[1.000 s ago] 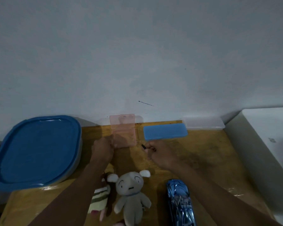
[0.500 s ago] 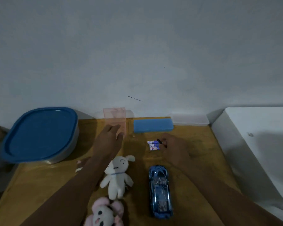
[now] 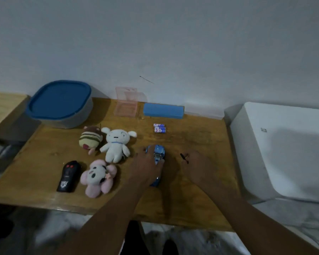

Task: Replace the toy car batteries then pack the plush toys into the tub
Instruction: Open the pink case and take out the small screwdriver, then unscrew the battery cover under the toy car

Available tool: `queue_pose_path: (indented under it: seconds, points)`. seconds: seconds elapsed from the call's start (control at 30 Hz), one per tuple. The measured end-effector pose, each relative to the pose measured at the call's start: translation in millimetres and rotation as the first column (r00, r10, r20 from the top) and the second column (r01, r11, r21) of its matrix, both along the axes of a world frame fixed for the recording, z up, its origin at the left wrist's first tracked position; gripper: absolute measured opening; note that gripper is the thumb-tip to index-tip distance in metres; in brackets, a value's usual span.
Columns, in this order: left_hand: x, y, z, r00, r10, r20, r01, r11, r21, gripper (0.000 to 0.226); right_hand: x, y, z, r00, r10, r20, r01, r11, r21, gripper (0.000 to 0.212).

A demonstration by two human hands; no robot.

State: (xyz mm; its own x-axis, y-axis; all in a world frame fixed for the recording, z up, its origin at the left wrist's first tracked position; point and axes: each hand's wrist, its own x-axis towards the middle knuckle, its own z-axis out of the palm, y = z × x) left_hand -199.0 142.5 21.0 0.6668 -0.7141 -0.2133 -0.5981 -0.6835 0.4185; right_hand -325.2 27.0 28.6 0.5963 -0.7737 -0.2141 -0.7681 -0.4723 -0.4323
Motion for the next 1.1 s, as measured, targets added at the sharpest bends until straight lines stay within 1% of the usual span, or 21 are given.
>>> queue_pose_path:
  seconds: [0.07,0.17,0.27,0.37,0.43,0.5,0.63,0.7,0.8,0.83,0.87,0.9,0.93,0.97,1.0,1.03,1.1]
  points:
    - [-13.0,-0.5,-8.7,0.999,0.02,-0.047,-0.016,0.996,0.084,0.079,-9.0,5.7,-4.1,1.0,0.012,0.006,-0.012,1.0,-0.007,0.02]
    - [-24.2,-4.1,-21.0,0.994,0.055,-0.099,-0.038,0.985,0.168,0.09,-18.4,13.4,-12.6,0.999,0.018,0.028,-0.019,1.0,0.005,0.016]
    - [-28.5,-11.8,-25.6,0.994,0.085,-0.067,-0.066,0.966,0.249,0.093,-25.5,18.1,-21.5,0.999,-0.012,0.035,0.01,0.998,0.054,0.016]
    - [-28.1,-19.9,-30.3,0.994,0.108,0.011,-0.107,0.951,0.292,0.087,-30.6,20.9,-28.9,0.998,-0.031,0.049,0.026,0.995,0.096,0.011]
    - [-26.7,-22.1,-35.5,0.992,0.124,0.031,-0.128,0.952,0.278,0.082,-33.0,22.1,-33.7,0.999,-0.036,0.032,0.032,0.993,0.118,0.008]
    - [-25.5,-22.7,-35.2,0.988,0.156,0.011,-0.154,0.955,0.253,0.082,-34.5,23.8,-34.5,0.999,-0.029,0.032,0.024,0.991,0.13,0.007]
    - [-21.8,-18.2,-26.9,0.969,0.227,-0.101,-0.203,0.957,0.205,0.096,-34.3,22.0,-27.7,0.998,-0.048,0.036,0.043,0.989,0.138,0.012]
    - [-17.5,-14.4,-20.6,0.948,0.262,-0.181,-0.241,0.962,0.128,0.099,-33.5,17.7,-20.2,0.997,-0.066,0.045,0.059,0.989,0.133,0.015]
    - [-13.5,-9.8,-6.3,0.881,0.286,-0.376,-0.339,0.937,-0.081,0.092,-31.3,11.8,-5.5,0.996,-0.064,0.069,0.057,0.993,0.102,0.018]
    - [-13.9,-7.6,1.1,0.845,0.27,-0.461,-0.372,0.917,-0.144,0.087,-29.7,10.3,0.3,0.995,-0.064,0.077,0.057,0.995,0.083,0.019]
    - [-14.0,-4.7,9.1,0.786,0.241,-0.569,-0.416,0.887,-0.199,0.079,-27.5,8.5,6.0,0.994,-0.063,0.086,0.057,0.996,0.07,0.019]
    - [-13.7,-0.8,16.6,0.678,0.192,-0.709,-0.479,0.848,-0.229,0.071,-24.7,7.2,12.2,0.992,-0.071,0.1,0.065,0.996,0.066,0.02]
    - [-12.4,3.7,22.8,0.526,0.115,-0.843,-0.547,0.804,-0.231,0.065,-21.9,6.0,19.2,0.988,-0.087,0.124,0.078,0.994,0.07,0.02]
    - [-10.2,8.4,27.2,0.357,0.019,-0.934,-0.603,0.768,-0.215,0.062,-19.0,4.9,26.7,0.982,-0.103,0.155,0.092,0.992,0.081,0.022]
    - [-7.6,13.3,29.6,0.205,-0.08,-0.975,-0.637,0.746,-0.195,0.06,-16.2,3.7,35.2,0.974,-0.11,0.199,0.094,0.992,0.087,0.024]
    - [-5.5,17.8,32.3,0.095,-0.178,-0.979,-0.646,0.737,-0.197,0.059,-13.6,2.6,43.9,0.962,-0.109,0.25,0.089,0.992,0.093,0.025]
    - [-1.6,22.3,33.6,-0.036,-0.333,-0.942,-0.663,0.714,-0.227,0.058,-8.1,2.6,64.8,0.929,-0.11,0.354,0.08,0.992,0.097,0.025]
